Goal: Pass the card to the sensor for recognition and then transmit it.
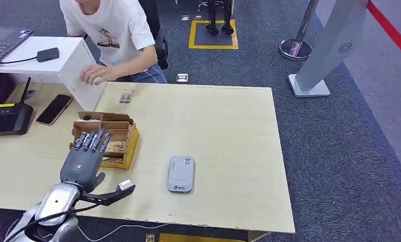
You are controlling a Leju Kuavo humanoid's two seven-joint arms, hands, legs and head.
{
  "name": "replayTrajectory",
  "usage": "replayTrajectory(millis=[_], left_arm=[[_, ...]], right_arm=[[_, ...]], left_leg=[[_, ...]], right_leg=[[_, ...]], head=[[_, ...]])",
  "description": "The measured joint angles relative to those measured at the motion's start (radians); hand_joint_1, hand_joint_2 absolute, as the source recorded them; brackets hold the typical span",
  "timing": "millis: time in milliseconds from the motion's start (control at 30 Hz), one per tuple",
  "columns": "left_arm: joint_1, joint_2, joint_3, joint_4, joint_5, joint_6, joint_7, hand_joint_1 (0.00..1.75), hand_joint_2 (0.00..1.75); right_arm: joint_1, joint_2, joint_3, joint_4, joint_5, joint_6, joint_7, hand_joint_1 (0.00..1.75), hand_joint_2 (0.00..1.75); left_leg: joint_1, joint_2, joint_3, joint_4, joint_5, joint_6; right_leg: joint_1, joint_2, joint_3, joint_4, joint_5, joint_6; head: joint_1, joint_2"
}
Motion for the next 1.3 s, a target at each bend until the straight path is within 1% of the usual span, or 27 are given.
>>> replayTrajectory(millis=[300, 433, 600, 700, 967, 1067, 1100, 1133, 1200, 1300], left_arm=[[0.022, -0.014, 0.01, -0.008, -0.01, -0.004, 0.0, 0.0, 1.75], [0.029, -0.025, 0.021, -0.008, -0.013, -0.024, -0.001, 0.0, 1.75], [0.014, -0.047, 0.046, 0.013, -0.014, -0.038, -0.004, 0.0, 1.75], [-0.003, -0.066, 0.067, 0.047, -0.014, -0.047, -0.01, 0.0, 1.75], [-0.059, -0.119, 0.089, 0.143, -0.026, -0.048, -0.012, 0.0, 1.75], [-0.079, -0.131, 0.096, 0.174, -0.003, -0.085, -0.023, 0.0, 1.75], [-0.098, -0.133, 0.103, 0.207, 0.015, -0.103, -0.034, 0.0, 1.75], [-0.113, -0.134, 0.11, 0.233, 0.019, -0.108, -0.039, 0.0, 1.75], [-0.15, -0.136, 0.126, 0.285, 0.026, -0.108, -0.054, 0.0, 1.75], [-0.201, -0.137, 0.129, 0.351, 0.038, -0.113, -0.08, 0.0, 1.75]], right_arm=[[-0.001, 0.0, -0.013, 0.0, 0.011, 0.0, -0.006, 0.0, 1.75], [-0.003, 0.0, -0.014, 0.0, 0.02, 0.005, -0.006, 0.0, 1.75], [-0.009, 0.002, -0.014, 0.0, 0.047, 0.017, -0.001, 0.0, 1.75], [-0.016, 0.004, -0.014, -0.001, 0.057, 0.021, 0.006, 0.0, 1.75], [-0.032, 0.01, -0.014, -0.003, 0.082, 0.03, 0.016, 0.0, 1.75], [-0.036, 0.01, -0.013, -0.003, 0.096, 0.037, 0.019, 0.0, 1.75], [-0.041, 0.01, -0.012, -0.003, 0.109, 0.042, 0.025, 0.0, 1.75], [-0.045, 0.01, -0.011, -0.003, 0.114, 0.045, 0.027, 0.0, 1.75], [-0.052, 0.011, -0.01, -0.005, 0.122, 0.051, 0.031, 0.0, 1.75], [-0.062, 0.011, -0.01, -0.005, 0.124, 0.054, 0.035, 0.0, 1.75]], left_leg=[[0.0, 0.0, 0.0, 0.0, 0.0, 0.0], [0.0, 0.0, 0.0, 0.0, 0.0, 0.0], [0.0, 0.0, 0.0, 0.0, 0.0, 0.0], [0.0, 0.0, 0.0, 0.0, 0.0, 0.0], [0.0, 0.0, 0.0, 0.0, 0.0, 0.0], [0.0, 0.0, 0.0, 0.0, 0.0, 0.0], [0.0, 0.0, 0.0, 0.0, 0.0, 0.0], [0.0, 0.0, 0.0, 0.0, 0.0, 0.0], [0.0, 0.0, 0.001, 0.0, 0.001, 0.0], [0.0, 0.0, 0.001, 0.0, 0.001, 0.0]], right_leg=[[0.0, 0.0, 0.0, 0.0, 0.0, 0.0], [0.0, 0.0, 0.0, 0.0, 0.0, 0.0], [0.0, 0.0, 0.0, 0.0, 0.0, 0.0], [0.0, 0.0, 0.0, 0.0, 0.0, 0.0], [0.0, 0.0, 0.0, 0.0, 0.0, 0.0], [0.0, 0.0, 0.0, 0.0, 0.0, 0.0], [0.0, 0.0, 0.0, 0.0, 0.0, 0.0], [0.0, 0.0, 0.0, 0.0, 0.0, 0.0], [0.0, 0.0, 0.0, 0.0, 0.0, 0.0], [0.0, -0.001, 0.0, 0.0, 0.001, 0.0]], head=[[0.0, 0.0], [0.0, 0.0], [0.0, 0.0], [0.0, 0.0], [0.0, 0.0], [0.0, 0.0], [0.0, 0.0], [0.0, 0.0], [0.0, 0.0], [0.0, 0.0]])
